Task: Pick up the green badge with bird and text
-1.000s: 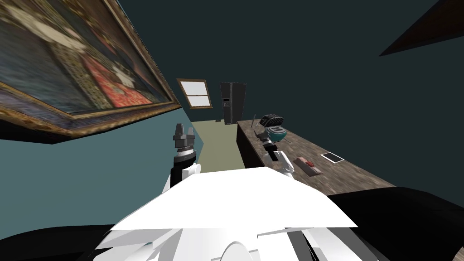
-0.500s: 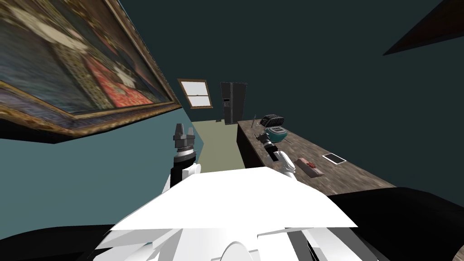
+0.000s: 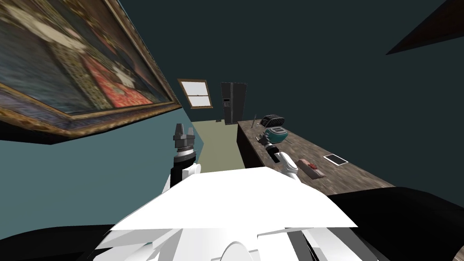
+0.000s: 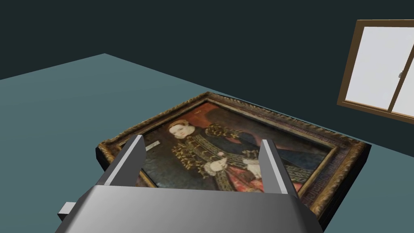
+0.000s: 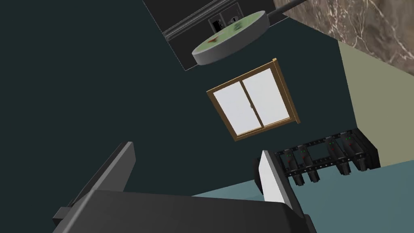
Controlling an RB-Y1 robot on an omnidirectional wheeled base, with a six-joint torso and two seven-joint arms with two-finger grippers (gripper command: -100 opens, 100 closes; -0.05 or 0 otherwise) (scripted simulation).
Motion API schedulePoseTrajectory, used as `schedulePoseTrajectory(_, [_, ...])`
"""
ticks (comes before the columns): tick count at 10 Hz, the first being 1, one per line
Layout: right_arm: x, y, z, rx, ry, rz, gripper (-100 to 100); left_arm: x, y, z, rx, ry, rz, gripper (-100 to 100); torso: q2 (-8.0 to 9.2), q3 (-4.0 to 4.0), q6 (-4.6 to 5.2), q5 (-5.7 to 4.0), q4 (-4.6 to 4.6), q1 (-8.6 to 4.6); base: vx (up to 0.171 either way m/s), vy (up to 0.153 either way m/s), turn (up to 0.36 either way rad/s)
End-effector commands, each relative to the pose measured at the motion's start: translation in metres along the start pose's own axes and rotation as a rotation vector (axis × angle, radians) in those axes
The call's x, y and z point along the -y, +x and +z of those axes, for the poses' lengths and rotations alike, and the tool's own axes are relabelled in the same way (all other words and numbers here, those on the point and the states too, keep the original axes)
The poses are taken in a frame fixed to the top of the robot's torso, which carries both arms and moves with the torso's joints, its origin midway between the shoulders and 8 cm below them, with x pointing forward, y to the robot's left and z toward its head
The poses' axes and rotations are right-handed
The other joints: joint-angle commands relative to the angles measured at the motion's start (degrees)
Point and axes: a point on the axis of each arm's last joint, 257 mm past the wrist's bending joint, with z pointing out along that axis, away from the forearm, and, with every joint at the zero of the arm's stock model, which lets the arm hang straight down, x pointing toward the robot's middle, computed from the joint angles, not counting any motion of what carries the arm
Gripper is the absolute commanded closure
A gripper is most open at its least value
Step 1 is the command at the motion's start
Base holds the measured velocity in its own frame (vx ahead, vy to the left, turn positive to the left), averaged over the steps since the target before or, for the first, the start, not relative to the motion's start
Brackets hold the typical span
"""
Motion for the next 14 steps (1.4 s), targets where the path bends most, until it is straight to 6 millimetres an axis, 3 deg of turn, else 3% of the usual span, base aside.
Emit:
schedulePoseTrajectory(1, [-0.007, 0.012, -0.004, -0.022, -0.041, -0.090, -100, 0.000, 0.000, 0.000, 0.000, 0.000, 0.000, 0, 0.00, 0.00, 0.00, 0.00, 0.00, 0.00, 0.020, -0.012, -0.001])
schedulePoseTrajectory(5, [-0.022, 0.044, -0.016, -0.064, -0.128, -0.265, -100, 0.000, 0.000, 0.000, 0.000, 0.000, 0.000, 0, 0.02, 0.01, 0.00, -0.01, 0.00, -0.05, 0.018, -0.024, -0.011])
schedulePoseTrajectory(6, [-0.021, 0.038, -0.013, -0.056, -0.112, -0.232, -100, 0.000, 0.000, 0.000, 0.000, 0.000, 0.000, 0, 0.02, 0.01, 0.01, -0.02, 0.00, -0.11, 0.009, -0.021, -0.003])
schedulePoseTrajectory(7, [-0.021, 0.039, -0.014, -0.057, -0.115, -0.239, 0, 0.000, 0.000, 0.000, 0.000, 0.000, 0.000, 0, 0.04, 0.02, -0.01, -0.02, 0.01, -0.04, 0.000, 0.000, 0.000])
schedulePoseTrajectory(8, [-0.021, 0.039, -0.014, -0.057, -0.114, -0.238, -100, 0.000, 0.000, 0.000, 0.000, 0.000, 0.000, 0, 0.06, 0.04, -0.01, 0.00, 0.02, 0.02, 0.000, 0.000, 0.000])
schedulePoseTrajectory(9, [-0.021, 0.039, -0.014, -0.057, -0.115, -0.238, 100, 0.000, 0.000, 0.000, 0.000, 0.000, 0.000, 0, 0.07, 0.04, -0.01, 0.01, 0.02, 0.04, 0.000, 0.000, 0.000])
schedulePoseTrajectory(13, [-0.021, 0.039, -0.014, -0.057, -0.115, -0.238, 100, 0.000, 0.000, 0.000, 0.000, 0.000, 0.000, 0, 0.08, 0.05, -0.01, 0.01, 0.02, 0.05, 0.000, 0.000, 0.000])
schedulePoseTrajectory(14, [-0.021, 0.039, -0.014, -0.057, -0.115, -0.238, 0, 0.000, 0.000, 0.000, 0.000, 0.000, 0.000, 0, 0.08, 0.05, -0.01, 0.01, 0.02, 0.05, 0.000, 0.000, 0.000])
